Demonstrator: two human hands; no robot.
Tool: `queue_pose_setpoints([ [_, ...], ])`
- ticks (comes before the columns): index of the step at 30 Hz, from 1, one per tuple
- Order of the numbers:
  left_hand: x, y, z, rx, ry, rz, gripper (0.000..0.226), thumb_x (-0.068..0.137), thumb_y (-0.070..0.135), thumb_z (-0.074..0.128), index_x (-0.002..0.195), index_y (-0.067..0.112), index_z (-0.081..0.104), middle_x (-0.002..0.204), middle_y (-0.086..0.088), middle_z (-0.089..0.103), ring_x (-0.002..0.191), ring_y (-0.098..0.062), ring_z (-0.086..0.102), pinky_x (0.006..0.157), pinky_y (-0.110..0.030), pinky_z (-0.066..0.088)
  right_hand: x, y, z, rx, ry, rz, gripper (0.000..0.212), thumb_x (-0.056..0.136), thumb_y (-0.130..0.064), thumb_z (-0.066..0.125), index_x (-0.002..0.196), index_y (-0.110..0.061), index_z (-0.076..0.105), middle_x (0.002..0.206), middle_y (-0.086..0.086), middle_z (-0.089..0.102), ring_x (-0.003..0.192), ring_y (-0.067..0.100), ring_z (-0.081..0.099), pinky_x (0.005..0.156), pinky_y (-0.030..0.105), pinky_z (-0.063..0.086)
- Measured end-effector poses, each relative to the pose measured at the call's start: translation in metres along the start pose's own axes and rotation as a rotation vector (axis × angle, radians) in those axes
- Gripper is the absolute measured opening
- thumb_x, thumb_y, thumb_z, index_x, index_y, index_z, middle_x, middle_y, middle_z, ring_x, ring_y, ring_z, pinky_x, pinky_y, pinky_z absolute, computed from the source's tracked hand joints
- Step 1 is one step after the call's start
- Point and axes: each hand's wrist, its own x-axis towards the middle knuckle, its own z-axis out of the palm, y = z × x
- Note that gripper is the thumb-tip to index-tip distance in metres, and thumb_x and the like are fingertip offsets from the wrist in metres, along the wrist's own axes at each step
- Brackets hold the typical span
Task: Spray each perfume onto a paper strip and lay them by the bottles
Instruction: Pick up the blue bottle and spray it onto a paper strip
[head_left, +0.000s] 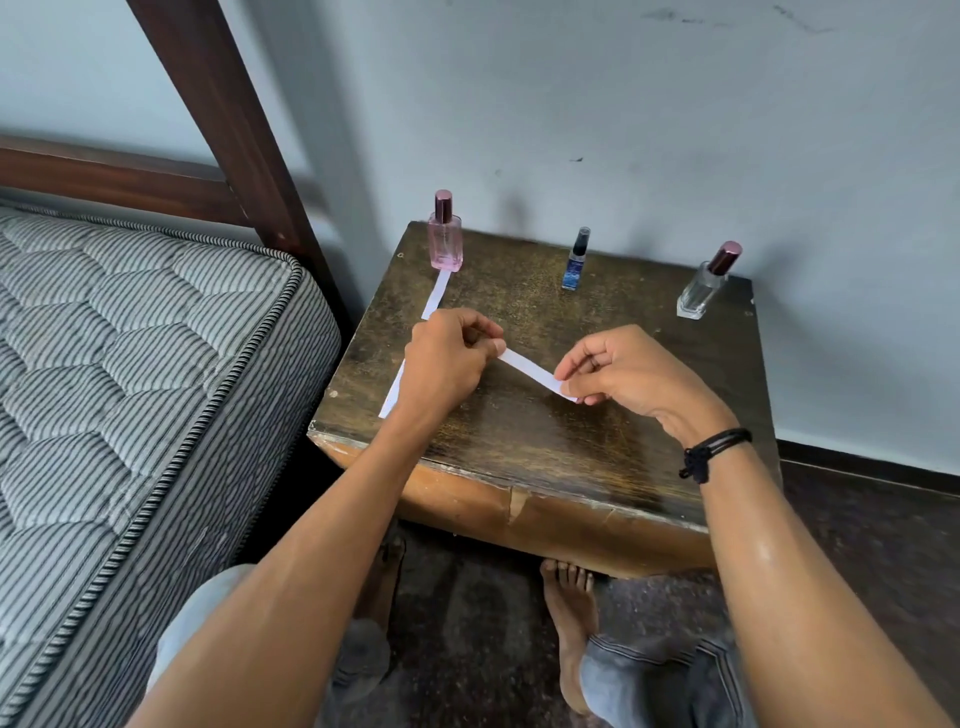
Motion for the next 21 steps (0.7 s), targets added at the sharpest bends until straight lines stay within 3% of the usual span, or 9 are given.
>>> queue_pose_setpoints([
  [3,0.004,0.000,0.005,0.020,-0.018,0.010,0.008,0.088,0.017,0.076,0.091,0.024,0.077,0.076,0.009,0.068,0.074,-0.011,0.064,0.083,-0.037,0.059,0.004,0.005,0.003,-0.101,0.010,0.006,0.014,0.083,0.002,0.079,0.087,-0.011,0.077,0.079,0.008,0.077,0.069,0.015,0.069,0.073,0.031,0.059],
  [9,0.008,0.002,0.012,0.107,-0.036,0.022,0.010,0.090,0.016,0.074,0.097,0.021,0.079,0.077,0.009,0.067,0.077,-0.010,0.063,0.080,-0.031,0.057,0.006,0.008,0.008,-0.264,0.052,-0.010,0.015,0.083,-0.010,0.082,0.082,-0.023,0.075,0.069,-0.006,0.075,0.064,0.009,0.068,0.076,0.037,0.059],
  [12,0.009,0.003,0.013,0.143,-0.047,0.026,0.011,0.090,0.017,0.073,0.098,0.021,0.079,0.088,0.004,0.072,0.084,-0.012,0.064,0.082,-0.031,0.055,0.007,0.009,0.008,-0.313,0.044,-0.005,0.014,0.081,-0.016,0.084,0.077,-0.027,0.075,0.068,-0.009,0.074,0.073,0.018,0.071,0.079,0.042,0.059],
  [15,0.010,0.003,0.014,0.148,-0.052,0.012,0.011,0.090,0.017,0.073,0.098,0.021,0.079,0.098,0.002,0.076,0.091,-0.013,0.067,0.085,-0.032,0.055,0.006,0.008,0.004,-0.299,0.008,-0.005,0.011,0.081,-0.017,0.083,0.077,-0.025,0.076,0.073,-0.001,0.076,0.073,0.024,0.069,0.081,0.047,0.057],
  [18,0.012,0.004,0.013,0.167,-0.067,0.008,0.012,0.092,0.018,0.072,0.100,0.022,0.080,0.102,0.003,0.076,0.088,-0.010,0.064,0.077,-0.025,0.050,0.007,0.009,-0.001,-0.280,0.059,-0.007,0.010,0.084,-0.019,0.082,0.079,-0.025,0.075,0.080,0.004,0.076,0.070,0.019,0.067,0.081,0.044,0.057],
  [21,0.013,0.004,0.012,0.165,-0.076,0.016,0.013,0.092,0.018,0.072,0.102,0.021,0.080,0.105,0.004,0.076,0.087,-0.008,0.062,0.075,-0.023,0.048,0.010,0.010,-0.003,-0.226,0.188,-0.030,0.010,0.087,-0.022,0.079,0.081,-0.028,0.073,0.083,-0.004,0.074,0.076,0.015,0.070,0.081,0.039,0.057],
])
